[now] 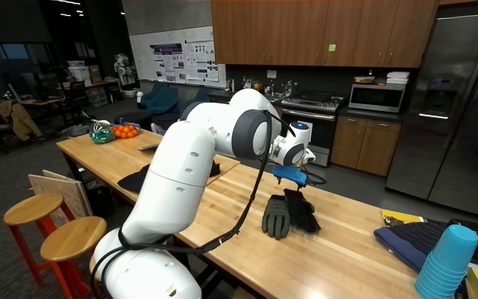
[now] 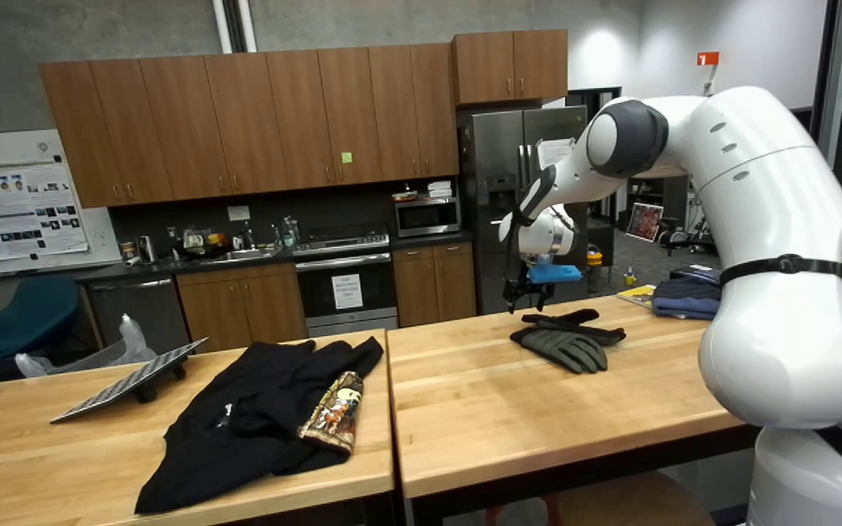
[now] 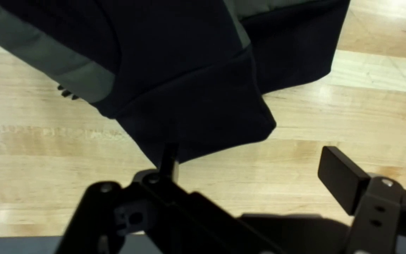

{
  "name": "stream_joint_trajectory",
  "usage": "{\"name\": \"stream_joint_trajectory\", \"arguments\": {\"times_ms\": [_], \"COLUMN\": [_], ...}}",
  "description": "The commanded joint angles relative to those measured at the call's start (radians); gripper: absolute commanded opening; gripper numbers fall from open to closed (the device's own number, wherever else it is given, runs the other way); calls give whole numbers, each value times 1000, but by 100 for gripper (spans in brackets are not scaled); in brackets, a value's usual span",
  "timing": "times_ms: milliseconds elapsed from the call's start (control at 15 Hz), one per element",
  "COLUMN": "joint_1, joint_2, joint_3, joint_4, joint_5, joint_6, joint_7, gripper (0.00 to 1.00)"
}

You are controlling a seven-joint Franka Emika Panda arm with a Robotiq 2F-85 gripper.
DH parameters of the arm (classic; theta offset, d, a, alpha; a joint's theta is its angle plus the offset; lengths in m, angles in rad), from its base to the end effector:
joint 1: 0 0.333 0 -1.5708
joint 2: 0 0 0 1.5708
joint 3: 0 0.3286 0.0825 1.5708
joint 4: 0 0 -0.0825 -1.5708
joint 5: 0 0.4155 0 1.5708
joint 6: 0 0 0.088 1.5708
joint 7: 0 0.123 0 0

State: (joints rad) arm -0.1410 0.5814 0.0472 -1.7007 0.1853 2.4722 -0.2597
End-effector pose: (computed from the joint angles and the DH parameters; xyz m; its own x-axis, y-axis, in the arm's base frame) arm 0.7244 -0.0703 0.2499 0.9772 0.0083 0.2120 0.0332 -0.9929 -0.1145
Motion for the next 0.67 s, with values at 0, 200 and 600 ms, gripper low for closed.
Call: {"name": "stream_joint_trajectory", "arguments": {"times_ms": [0,200,600], "joint_1": [31,41,47], "joint_2": [20,30,41], "joint_3": [-37,-45,-41], "joint_4": [27,37,49], "joint_5": [-78,-119,-131], "joint_6": [-11,-16,-15], "joint_7": [56,78,88], "gripper": [100,75,38]}}
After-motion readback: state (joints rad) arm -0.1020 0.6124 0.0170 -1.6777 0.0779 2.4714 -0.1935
